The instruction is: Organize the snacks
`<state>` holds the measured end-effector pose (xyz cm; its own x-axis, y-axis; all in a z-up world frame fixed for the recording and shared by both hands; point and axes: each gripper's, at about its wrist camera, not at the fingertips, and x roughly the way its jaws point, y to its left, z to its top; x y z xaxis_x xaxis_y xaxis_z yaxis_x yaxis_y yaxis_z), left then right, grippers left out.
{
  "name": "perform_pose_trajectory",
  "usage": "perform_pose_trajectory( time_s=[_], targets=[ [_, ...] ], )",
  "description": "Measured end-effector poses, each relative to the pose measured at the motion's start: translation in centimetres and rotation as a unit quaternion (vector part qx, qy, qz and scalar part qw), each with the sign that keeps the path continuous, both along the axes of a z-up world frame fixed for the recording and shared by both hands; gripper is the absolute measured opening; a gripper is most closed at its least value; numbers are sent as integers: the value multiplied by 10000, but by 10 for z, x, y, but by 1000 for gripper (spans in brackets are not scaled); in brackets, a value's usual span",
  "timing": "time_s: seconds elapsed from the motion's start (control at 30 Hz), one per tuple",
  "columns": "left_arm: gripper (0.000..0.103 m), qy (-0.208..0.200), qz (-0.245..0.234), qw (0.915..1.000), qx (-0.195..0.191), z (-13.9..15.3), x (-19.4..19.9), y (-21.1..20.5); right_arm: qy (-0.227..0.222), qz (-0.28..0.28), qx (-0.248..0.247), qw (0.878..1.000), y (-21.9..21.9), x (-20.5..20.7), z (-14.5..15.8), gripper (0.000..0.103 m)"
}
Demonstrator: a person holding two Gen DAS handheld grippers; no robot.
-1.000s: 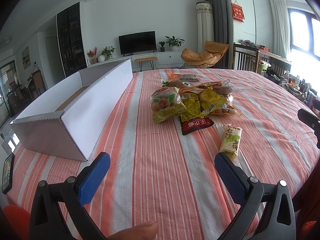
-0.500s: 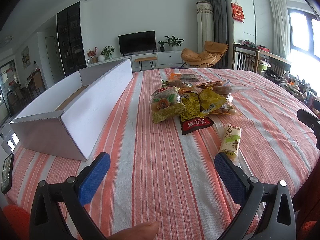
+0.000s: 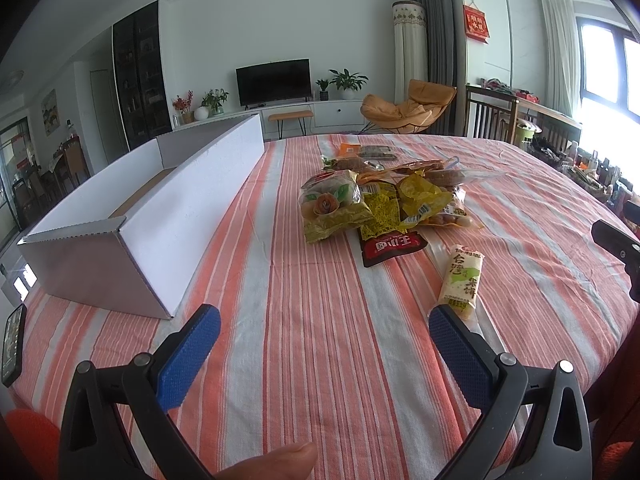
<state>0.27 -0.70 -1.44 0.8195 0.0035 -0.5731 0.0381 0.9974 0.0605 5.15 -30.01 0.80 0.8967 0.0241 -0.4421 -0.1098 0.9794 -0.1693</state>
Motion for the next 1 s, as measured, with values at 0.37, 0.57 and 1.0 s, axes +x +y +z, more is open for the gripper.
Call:
perform_pose_trajectory(
  time_s=[0.37, 0.57, 1.0],
  targets=[
    [103, 17, -6, 10000, -6, -2, -2, -2, 34, 1, 10, 10000, 1, 0, -1, 95],
    [103, 20, -5, 10000, -10, -1, -2, -2, 48, -1, 19, 10000, 0, 0, -1, 95],
    [103, -263, 418, 9988, 78, 17, -6, 33, 125, -19, 43, 9999, -2, 1, 0, 95]
  ],
)
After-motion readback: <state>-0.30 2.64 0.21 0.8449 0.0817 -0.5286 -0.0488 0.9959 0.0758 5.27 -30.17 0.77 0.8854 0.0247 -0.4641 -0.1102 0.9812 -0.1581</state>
